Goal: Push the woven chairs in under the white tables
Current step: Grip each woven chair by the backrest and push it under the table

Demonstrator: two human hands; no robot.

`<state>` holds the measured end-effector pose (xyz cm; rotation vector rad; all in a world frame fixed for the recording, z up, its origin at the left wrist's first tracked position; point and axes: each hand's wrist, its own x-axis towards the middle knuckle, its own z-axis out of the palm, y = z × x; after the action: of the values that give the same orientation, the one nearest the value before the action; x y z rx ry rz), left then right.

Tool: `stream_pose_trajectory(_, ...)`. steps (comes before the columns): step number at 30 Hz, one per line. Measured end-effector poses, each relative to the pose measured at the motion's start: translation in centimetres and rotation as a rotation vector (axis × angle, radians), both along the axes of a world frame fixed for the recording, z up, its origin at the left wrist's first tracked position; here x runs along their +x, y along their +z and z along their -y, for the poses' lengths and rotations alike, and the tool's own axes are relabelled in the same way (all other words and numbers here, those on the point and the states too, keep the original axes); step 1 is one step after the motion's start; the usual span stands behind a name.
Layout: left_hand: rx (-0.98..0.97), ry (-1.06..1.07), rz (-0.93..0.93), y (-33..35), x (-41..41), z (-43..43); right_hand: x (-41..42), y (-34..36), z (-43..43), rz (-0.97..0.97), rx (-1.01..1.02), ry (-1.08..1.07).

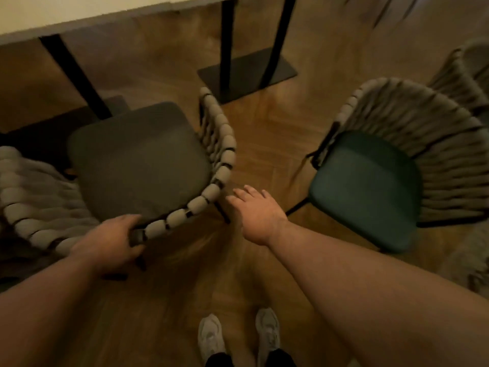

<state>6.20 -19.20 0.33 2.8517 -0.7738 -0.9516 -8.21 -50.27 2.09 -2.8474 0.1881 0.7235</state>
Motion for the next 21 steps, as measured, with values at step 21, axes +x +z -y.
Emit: stream_pose_trajectory(21, -0.205, -0.337, 0.120, 5.9, -8.3, 42.8, -25.6, 0.3, 35.3, -0.123, -0.085, -0.661)
